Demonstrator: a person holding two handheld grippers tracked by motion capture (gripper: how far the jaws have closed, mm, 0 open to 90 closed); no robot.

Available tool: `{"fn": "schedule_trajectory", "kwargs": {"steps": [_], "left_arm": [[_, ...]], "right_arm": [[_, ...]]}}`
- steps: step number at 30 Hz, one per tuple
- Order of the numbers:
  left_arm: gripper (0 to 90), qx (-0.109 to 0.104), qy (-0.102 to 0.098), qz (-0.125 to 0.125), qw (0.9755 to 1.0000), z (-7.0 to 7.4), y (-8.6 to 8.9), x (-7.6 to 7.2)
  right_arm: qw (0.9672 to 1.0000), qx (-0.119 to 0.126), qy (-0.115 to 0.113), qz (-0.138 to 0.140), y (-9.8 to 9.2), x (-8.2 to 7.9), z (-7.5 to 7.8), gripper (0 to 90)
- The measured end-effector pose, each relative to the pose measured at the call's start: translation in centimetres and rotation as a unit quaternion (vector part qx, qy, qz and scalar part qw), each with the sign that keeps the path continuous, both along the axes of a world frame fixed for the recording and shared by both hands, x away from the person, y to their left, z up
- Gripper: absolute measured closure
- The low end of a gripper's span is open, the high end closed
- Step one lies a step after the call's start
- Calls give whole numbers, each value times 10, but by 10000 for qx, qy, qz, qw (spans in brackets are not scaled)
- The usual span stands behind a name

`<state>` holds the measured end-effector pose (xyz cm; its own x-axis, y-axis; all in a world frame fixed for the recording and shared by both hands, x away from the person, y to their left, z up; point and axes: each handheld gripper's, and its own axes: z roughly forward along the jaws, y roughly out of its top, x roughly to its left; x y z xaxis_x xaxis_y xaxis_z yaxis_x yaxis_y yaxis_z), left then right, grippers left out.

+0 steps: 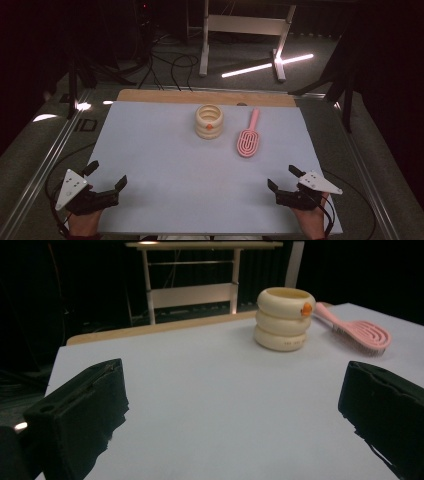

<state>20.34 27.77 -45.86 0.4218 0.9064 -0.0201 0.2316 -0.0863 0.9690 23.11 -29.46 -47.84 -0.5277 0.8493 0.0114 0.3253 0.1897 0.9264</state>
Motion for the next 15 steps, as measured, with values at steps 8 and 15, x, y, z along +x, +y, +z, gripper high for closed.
{"fn": "schedule_trajectory", "kwargs": {"steps": [8,15], "left_arm": [[0,-21,13,73,10000,-4,1,0],[0,26,42,94,9999,-6,0,1]], "right_arm": [[10000,-12,15,-7,1,1,-1,85],[10000,-30,11,11,3,2,0,85]]}}
